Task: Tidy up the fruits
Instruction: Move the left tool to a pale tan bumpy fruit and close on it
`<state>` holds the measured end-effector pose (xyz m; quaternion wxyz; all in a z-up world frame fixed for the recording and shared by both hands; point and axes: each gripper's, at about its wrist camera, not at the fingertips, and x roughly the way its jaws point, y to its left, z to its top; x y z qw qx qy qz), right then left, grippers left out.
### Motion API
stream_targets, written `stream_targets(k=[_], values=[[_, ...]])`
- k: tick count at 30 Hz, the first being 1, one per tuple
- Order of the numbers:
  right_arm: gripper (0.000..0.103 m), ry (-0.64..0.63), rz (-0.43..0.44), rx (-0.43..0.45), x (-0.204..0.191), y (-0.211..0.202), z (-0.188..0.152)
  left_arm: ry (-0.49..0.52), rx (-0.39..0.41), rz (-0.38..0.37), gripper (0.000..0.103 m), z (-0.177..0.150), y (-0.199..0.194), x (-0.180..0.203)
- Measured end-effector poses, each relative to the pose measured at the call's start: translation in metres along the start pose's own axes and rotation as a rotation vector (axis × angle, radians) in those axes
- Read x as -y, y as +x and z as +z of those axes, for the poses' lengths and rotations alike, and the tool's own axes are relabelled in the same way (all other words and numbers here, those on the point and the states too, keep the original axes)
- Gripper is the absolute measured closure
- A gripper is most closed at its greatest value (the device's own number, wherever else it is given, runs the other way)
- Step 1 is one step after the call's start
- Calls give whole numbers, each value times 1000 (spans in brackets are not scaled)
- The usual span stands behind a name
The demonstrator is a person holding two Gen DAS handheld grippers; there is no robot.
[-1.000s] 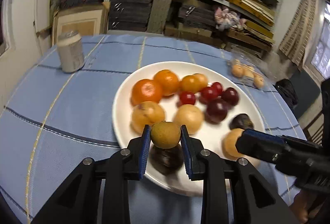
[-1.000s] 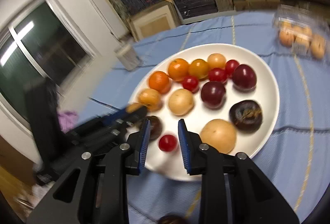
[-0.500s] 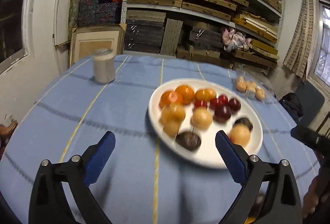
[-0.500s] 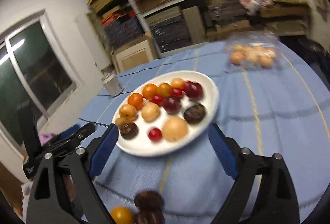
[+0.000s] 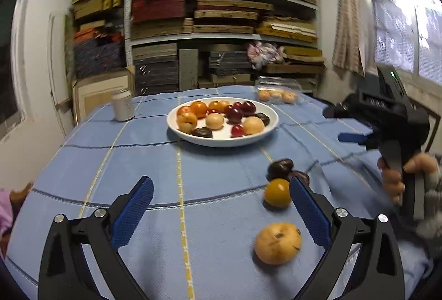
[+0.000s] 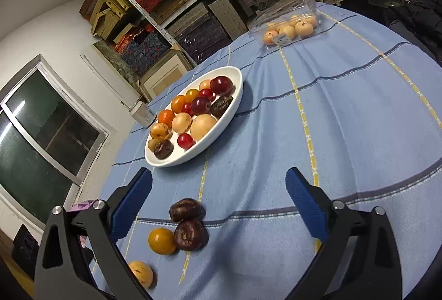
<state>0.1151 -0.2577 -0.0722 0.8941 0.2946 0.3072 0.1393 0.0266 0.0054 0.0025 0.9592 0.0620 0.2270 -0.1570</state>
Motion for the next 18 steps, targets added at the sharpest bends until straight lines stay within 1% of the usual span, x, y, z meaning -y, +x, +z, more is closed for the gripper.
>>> stream_targets(k=[2,5,8,11,13,18], values=[[8,-19,-15,11,-3,-3,-4,18,-23,-1,4,-1,4,4],[7,-31,-22,19,-5,-5,-4,21,-97,-60,4,-3,13,8],[7,-10,-14,15,-4,-5,-5,8,-166,-88,4,-5,24,6],[6,-3,-8,17,-3,-7,-3,26,-199,-93,4,-8,30,11],[5,-1,-5,17,-3,-7,-2,67,-228,-98,4,-11,34,21],[5,-5,-5,5,-5,-6,-3,161,-278,-62,4,-17,43,40]])
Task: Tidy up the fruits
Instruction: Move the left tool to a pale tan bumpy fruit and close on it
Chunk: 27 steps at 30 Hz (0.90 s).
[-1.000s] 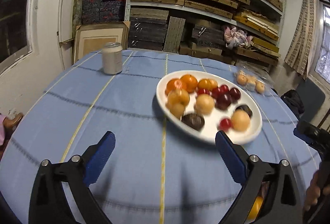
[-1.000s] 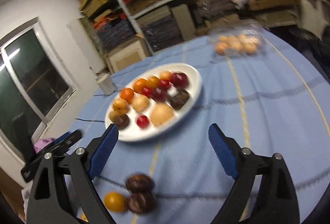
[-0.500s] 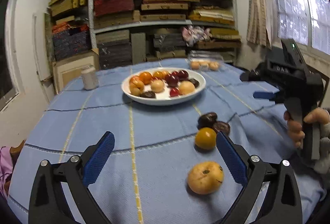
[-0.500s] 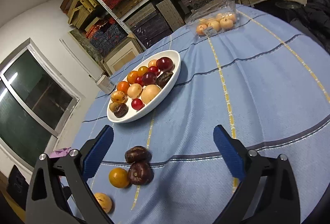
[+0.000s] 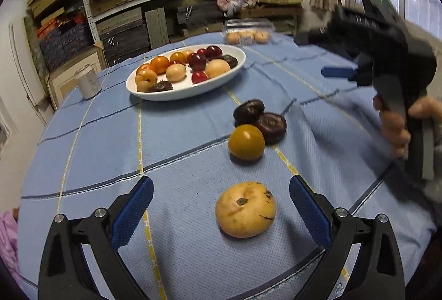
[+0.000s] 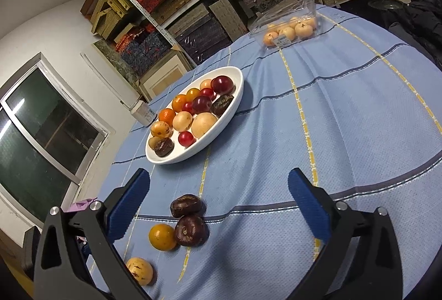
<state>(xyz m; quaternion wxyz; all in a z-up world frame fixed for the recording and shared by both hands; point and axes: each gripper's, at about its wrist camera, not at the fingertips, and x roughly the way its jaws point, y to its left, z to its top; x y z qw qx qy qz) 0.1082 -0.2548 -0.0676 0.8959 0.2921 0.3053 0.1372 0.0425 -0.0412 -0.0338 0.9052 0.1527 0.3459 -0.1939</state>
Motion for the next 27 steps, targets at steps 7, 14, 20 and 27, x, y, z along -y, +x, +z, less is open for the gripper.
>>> stream_targets(k=[7,14,20,27], values=[[5,-34,13,-12,-8,1,-2,-17,-106,13,4,-2,19,-4],[5,-60,24,-35,-14,6,-5,-83,-154,29,4,-4,28,-18],[5,-192,72,-97,-40,13,-19,-119,-151,23,4,-5,26,-25],[5,-492,36,-59,-84,14,-51,-201,-93,-11,36,-6,14,-40]])
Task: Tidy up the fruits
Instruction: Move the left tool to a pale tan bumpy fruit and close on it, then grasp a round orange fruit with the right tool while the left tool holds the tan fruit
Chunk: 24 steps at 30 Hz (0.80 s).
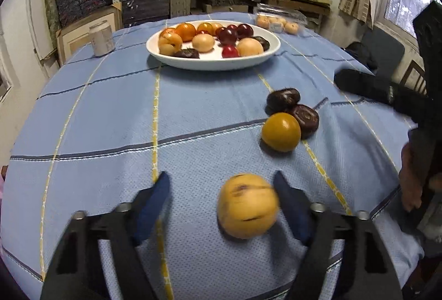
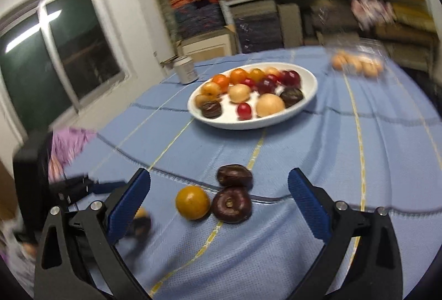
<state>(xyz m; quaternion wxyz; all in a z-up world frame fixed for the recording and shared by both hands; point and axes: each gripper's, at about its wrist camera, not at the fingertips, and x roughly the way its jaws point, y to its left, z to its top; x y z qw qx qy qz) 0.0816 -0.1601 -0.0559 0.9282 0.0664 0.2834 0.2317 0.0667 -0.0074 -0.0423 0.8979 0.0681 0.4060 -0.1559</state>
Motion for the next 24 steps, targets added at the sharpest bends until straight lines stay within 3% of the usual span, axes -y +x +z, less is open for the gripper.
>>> stream_targets(k=[2,5,8,14,16,18,20,24], values=[[5,-70,-9,-12,-13,4,-4,-1,-2,-13,43,1,0,0],[5,-145,-33,-40,-27,13,-12,16,-17,-46,45,-1,1,4],[5,-148,-37,-61,-28,17,-15,38,-79,-97,44,-3,10,10],[5,-139,-35,-68,-25,19,-15,8,-78,-139,45,-8,7,3],[7,-153,-34,-70,-28,20,-15,16,-77,-144,54,-10,5,3],[19,-171,-27,-73,-33,21,-16,25,-74,-137,62,-14,3,5],[27,-191,-20,-98,-38,26,-17,18,-64,-137,62,-18,0,3],[32,-210,-21,-128,-43,32,-20,-17,-59,-160,63,-19,-1,-5]])
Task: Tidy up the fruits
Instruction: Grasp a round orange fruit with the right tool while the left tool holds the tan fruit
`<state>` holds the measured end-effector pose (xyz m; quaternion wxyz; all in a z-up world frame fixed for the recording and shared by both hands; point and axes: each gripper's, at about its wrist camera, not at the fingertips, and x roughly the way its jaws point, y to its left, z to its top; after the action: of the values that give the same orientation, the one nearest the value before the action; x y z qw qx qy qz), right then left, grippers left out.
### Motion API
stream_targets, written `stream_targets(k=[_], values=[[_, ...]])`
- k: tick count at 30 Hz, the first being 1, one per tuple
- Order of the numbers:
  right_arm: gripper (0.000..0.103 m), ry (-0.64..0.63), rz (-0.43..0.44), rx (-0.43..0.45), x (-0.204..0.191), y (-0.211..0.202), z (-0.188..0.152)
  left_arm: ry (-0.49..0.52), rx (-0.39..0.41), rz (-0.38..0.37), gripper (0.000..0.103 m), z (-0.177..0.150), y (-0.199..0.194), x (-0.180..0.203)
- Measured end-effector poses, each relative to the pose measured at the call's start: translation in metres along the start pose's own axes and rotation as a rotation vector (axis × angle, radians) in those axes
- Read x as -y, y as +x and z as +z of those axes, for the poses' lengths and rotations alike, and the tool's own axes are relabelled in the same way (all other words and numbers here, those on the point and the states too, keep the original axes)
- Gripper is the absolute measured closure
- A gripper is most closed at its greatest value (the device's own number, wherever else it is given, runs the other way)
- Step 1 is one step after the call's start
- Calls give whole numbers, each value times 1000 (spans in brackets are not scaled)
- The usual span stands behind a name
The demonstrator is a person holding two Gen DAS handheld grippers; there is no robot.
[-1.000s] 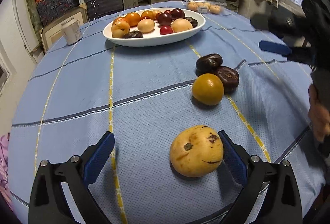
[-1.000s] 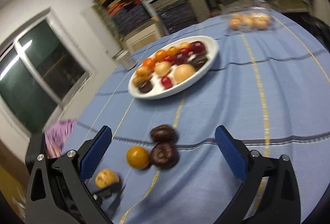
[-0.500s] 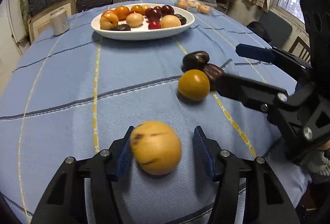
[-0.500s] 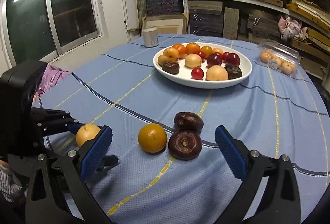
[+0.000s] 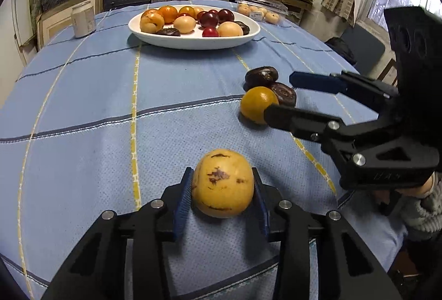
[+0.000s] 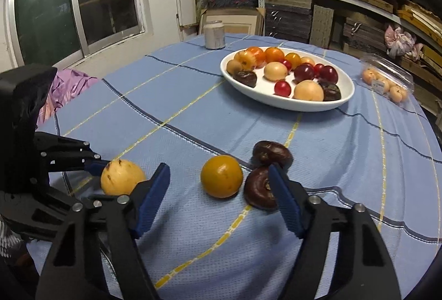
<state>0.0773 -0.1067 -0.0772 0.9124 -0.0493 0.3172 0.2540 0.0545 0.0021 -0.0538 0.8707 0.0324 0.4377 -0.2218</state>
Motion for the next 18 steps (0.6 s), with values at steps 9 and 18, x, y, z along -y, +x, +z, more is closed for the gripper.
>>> stream_targets(k=[9,18], values=[[48,1,35,-54,-6,15,4,-112,32,-84,63,-1,-6,-21],[52,17,9,-121,-3,38,12,-118,34,-93,63,-2,-8,-20]])
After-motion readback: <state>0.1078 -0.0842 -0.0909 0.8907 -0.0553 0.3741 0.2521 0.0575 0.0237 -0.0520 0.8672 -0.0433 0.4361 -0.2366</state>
